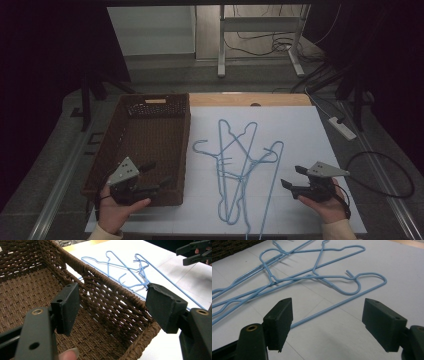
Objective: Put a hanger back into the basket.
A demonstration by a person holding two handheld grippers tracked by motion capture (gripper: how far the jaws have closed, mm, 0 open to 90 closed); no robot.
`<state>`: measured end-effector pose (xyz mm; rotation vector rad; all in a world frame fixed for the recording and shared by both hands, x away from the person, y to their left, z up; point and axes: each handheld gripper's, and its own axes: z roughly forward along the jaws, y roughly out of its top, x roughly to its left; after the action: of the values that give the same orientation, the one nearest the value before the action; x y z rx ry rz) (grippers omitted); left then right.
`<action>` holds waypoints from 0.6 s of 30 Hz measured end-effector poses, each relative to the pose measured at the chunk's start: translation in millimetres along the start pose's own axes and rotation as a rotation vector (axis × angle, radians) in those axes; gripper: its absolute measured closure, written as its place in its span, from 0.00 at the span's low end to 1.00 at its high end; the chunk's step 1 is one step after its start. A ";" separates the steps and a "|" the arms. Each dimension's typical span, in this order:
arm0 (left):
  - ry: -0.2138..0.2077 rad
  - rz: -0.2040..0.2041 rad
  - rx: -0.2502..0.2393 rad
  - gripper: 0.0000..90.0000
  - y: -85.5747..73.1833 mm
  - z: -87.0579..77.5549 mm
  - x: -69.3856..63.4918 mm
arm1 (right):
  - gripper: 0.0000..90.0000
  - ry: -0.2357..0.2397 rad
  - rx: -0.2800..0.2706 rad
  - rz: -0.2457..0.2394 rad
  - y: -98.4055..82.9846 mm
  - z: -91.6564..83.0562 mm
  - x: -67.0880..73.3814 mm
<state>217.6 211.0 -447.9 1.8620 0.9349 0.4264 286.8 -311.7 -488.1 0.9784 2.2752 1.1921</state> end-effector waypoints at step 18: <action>-0.001 -0.013 -0.012 0.32 2.7 -3.7 1.0 | 0.29 0.008 0.007 0.021 -2.8 2.2 -5.3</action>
<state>217.0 213.3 -443.9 1.8436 0.9415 0.4226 290.6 -315.5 -491.5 1.0049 2.2823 1.1993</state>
